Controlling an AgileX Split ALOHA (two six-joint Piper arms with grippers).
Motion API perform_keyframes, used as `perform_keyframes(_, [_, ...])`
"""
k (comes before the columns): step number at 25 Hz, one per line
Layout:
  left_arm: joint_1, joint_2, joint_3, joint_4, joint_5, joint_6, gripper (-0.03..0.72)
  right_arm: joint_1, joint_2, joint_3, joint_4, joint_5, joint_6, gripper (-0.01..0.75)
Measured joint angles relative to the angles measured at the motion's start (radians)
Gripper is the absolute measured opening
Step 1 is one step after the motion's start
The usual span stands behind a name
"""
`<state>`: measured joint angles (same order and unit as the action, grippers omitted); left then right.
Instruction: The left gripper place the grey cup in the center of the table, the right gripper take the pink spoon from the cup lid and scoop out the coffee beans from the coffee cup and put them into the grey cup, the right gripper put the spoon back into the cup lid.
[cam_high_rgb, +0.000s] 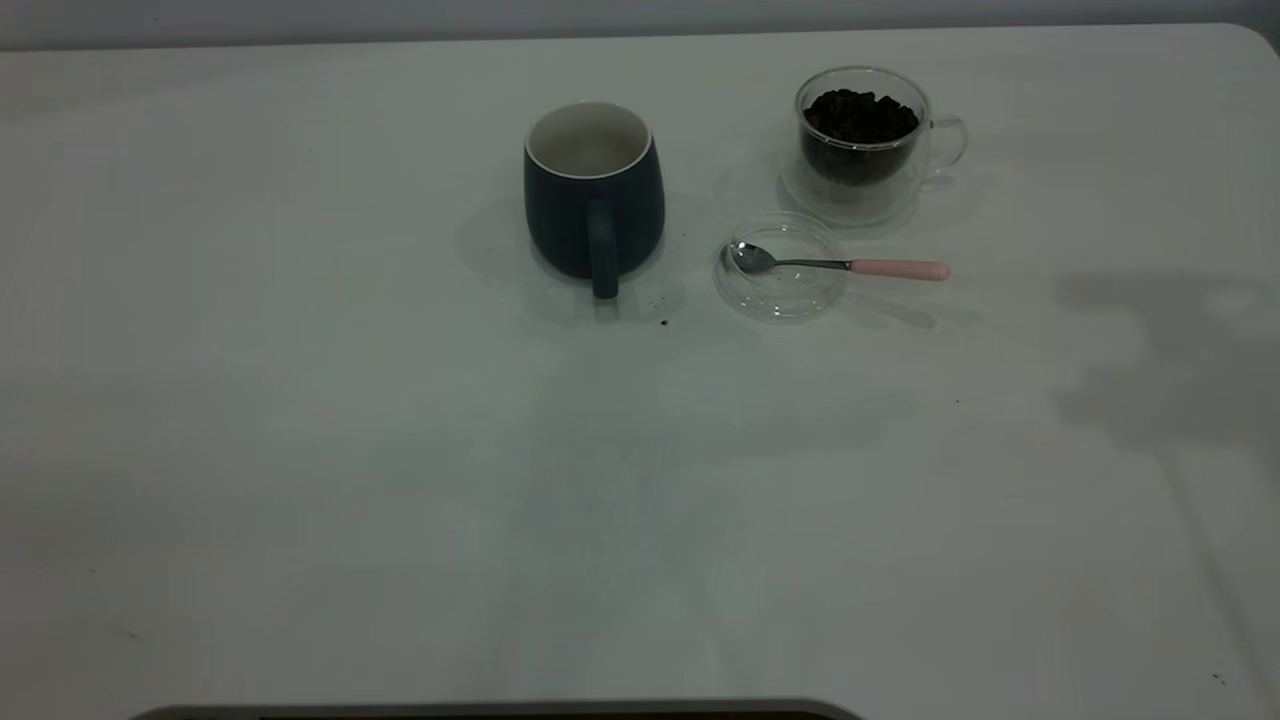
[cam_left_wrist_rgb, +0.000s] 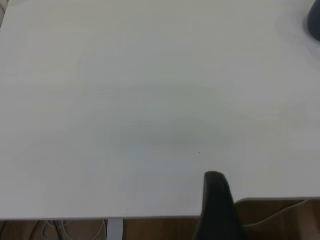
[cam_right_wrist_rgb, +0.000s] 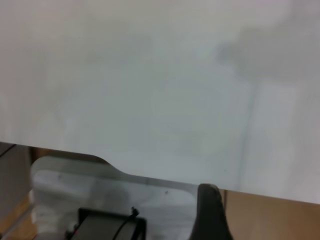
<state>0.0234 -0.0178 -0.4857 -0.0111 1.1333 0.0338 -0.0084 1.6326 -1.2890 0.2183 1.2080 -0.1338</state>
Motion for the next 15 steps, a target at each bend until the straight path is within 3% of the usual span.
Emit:
perform_keyframes(6, [0.000,0.000,0.000,0.000,0.000,-0.002,0.565,0.048,-0.237,0.074,-0.052,0.009,0.015,0.591])
perform_keyframes(15, [0.000,0.000,0.000,0.000,0.000,-0.002,0.565,0.048,-0.681,0.481,-0.123,0.004,0.015,0.591])
